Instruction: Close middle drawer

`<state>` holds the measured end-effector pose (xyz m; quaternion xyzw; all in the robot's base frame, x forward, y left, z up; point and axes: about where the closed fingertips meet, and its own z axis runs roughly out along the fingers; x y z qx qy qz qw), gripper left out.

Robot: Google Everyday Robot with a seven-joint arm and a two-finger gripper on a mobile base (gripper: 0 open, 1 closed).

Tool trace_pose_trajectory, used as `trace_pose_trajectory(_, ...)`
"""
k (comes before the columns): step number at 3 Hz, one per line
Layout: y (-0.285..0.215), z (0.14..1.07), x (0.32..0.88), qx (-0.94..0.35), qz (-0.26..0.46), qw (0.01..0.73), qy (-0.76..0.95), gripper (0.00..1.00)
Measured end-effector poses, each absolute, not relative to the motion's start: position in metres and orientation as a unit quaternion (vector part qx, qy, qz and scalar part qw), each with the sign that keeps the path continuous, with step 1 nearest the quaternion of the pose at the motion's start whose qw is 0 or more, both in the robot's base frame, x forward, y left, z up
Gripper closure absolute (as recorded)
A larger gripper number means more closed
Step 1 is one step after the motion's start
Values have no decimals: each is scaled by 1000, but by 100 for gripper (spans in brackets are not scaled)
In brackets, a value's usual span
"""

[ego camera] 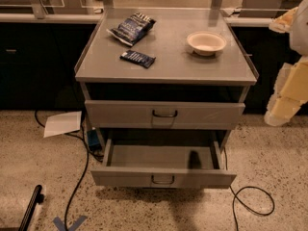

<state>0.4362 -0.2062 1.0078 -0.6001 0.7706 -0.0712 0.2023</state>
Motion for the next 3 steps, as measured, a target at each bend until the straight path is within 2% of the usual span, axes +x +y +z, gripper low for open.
trace_pose_trajectory(2, -201, 1004, 428, -596, -71, 215, 770, 0)
trace_pose_trajectory(3, -191, 987, 403, -566, -54, 251, 784, 0)
